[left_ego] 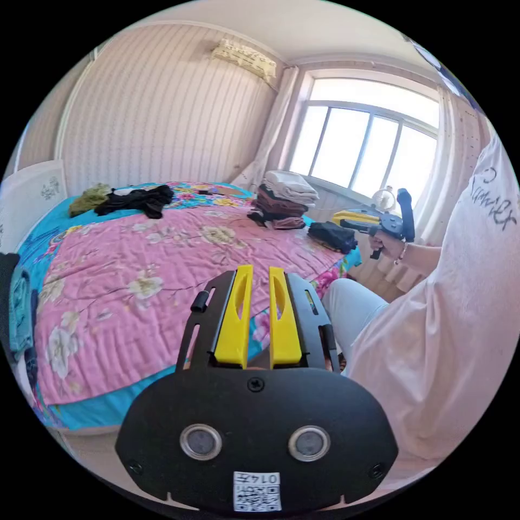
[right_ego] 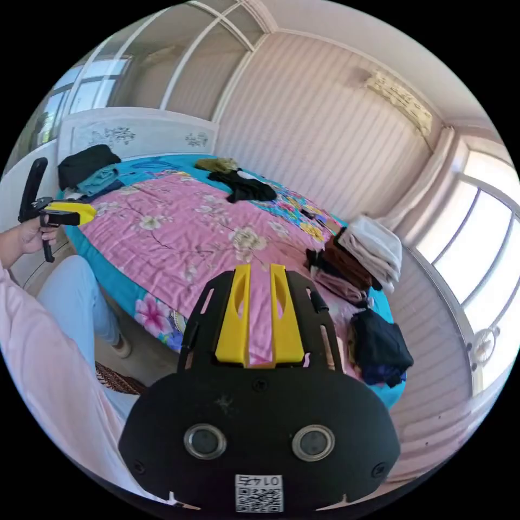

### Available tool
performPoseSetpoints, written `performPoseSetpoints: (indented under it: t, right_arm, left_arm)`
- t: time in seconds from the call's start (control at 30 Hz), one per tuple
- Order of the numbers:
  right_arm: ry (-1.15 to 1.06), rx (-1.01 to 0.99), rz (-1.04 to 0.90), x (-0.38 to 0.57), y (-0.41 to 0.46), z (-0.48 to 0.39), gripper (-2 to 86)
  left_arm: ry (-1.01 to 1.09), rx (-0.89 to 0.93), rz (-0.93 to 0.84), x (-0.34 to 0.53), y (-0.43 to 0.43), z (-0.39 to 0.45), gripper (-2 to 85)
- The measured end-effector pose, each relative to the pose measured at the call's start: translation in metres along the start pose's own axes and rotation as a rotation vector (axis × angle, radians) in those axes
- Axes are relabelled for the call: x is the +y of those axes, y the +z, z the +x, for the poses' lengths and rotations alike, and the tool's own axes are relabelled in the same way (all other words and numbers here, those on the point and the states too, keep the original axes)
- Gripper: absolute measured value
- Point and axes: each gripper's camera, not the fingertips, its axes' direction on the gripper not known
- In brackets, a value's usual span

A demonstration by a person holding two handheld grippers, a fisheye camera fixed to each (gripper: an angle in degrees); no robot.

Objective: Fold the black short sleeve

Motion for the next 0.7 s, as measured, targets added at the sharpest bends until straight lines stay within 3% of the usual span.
performPoseSetpoints:
  t: [0.13, 0.4, 0.63, 0.7]
  right_arm:
    - [0.317, 0.048, -0.093, 0.090, -0.006, 0.078, 8.6]
    - [0.487, 0.201, -0.149, 0.175, 0.033, 0.187, 10.1]
    - [0.813, 0.358, -0.066, 0.222, 0.092, 0.270, 11.2]
    - [0.907, 0.322, -0.046, 0.240, 0.106, 0.281, 11.2]
  left_arm:
    - [0.185, 0.117, -0.056, -0.024, 0.092, 0.069, 6.6]
    - [0.307, 0.239, -0.133, -0.020, 0.267, 0.163, 6.1]
    - [0.259, 0.261, -0.231, -0.034, 0.456, 0.200, 5.6]
    - [0.230, 0.265, -0.269, -0.042, 0.504, 0.203, 5.5]
